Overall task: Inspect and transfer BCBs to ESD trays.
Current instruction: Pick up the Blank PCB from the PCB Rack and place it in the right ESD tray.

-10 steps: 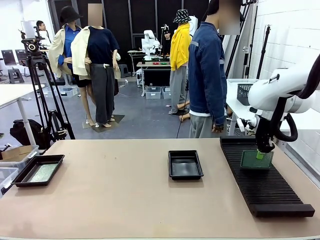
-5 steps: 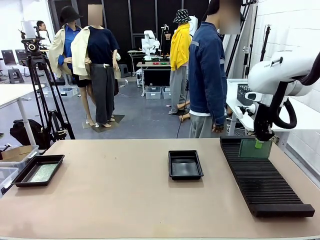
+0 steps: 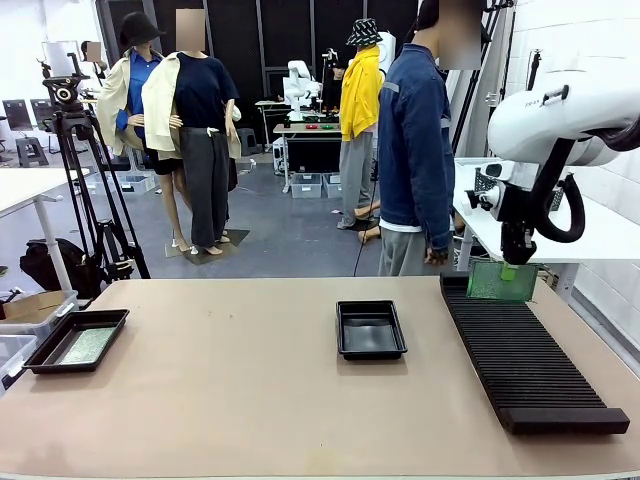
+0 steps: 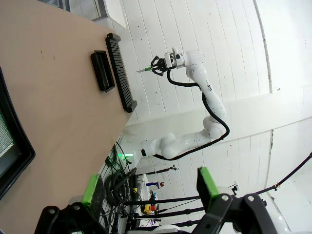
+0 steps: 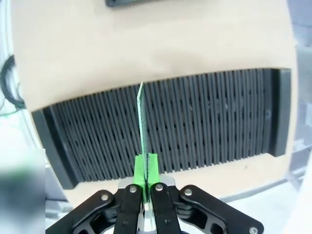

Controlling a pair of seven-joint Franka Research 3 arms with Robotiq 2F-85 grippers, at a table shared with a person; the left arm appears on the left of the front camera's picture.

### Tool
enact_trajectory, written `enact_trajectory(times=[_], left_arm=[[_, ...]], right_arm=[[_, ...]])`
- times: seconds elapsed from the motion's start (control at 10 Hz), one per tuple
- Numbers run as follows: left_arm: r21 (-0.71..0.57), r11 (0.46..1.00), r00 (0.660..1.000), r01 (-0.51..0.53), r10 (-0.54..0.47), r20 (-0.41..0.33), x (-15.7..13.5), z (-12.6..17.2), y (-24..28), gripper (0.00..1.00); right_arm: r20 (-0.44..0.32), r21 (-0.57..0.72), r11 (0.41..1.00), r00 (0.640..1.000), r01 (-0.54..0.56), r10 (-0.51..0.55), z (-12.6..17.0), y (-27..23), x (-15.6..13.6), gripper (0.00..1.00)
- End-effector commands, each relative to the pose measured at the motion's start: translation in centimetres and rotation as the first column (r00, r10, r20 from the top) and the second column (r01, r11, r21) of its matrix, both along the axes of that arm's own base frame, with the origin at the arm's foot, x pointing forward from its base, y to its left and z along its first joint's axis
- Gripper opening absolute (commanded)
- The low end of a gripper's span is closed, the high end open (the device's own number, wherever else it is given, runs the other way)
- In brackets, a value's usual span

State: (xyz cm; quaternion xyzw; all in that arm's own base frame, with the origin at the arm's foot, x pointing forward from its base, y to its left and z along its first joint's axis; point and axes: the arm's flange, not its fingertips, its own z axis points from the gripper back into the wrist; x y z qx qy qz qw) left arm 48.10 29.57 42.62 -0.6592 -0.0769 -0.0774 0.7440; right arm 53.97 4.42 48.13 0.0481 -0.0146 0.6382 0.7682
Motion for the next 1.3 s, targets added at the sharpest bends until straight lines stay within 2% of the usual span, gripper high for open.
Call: enact_trajectory(times=[0.0,0.1,0.3,0.5,0.7,0.8,1.0,1.2], left_arm=[[0.009,1.0,1.0,-0.002,0.002,-0.004,-0.1,0.2,0.0,1.0],[0.009,1.0,1.0,-0.002,0.002,-0.004,-0.1,0.2,0.0,1.0],[0.009,1.0,1.0,-0.002,0.002,-0.004,-0.1,0.2,0.0,1.0],[0.009,1.0,1.0,-0.002,0.002,-0.004,-0.1,0.2,0.0,1.0],[0.009,1.0,1.0,-0.002,0.002,-0.004,-0.1,0.2,0.0,1.0],[0.009,1.0,1.0,-0.002,0.002,-0.004,-0.1,0.2,0.0,1.0],[0.009,1.0,1.0,-0.002,0.002,-0.004,-0.1,0.2,0.0,1.0],[0.009,1.0,1.0,-0.002,0.002,-0.004,-0.1,0.2,0.0,1.0]], right_arm=[[-0.017,0.063,0.974,0.976,0.217,-0.217,0.7,1.6,-0.4,0.0],[-0.02,0.099,0.934,0.94,0.342,-0.342,0.8,2.6,-0.8,0.0],[-0.032,0.114,0.851,0.858,0.513,-0.513,0.9,4.6,-1.8,0.0],[-0.056,0.086,0.737,0.742,0.671,-0.668,1.0,6.5,-2.5,0.0],[-0.082,0.08,0.566,0.571,0.82,-0.817,0.7,8.7,-3.0,0.0],[-0.125,0.083,0.479,0.486,0.874,-0.865,0.6,9.8,-3.3,0.0],[-0.189,0.076,0.303,0.312,0.95,-0.931,0.3,11.3,-3.0,0.0],[-0.25,0.084,0.141,0.157,0.987,-0.955,-0.4,13.0,-2.3,0.0]])
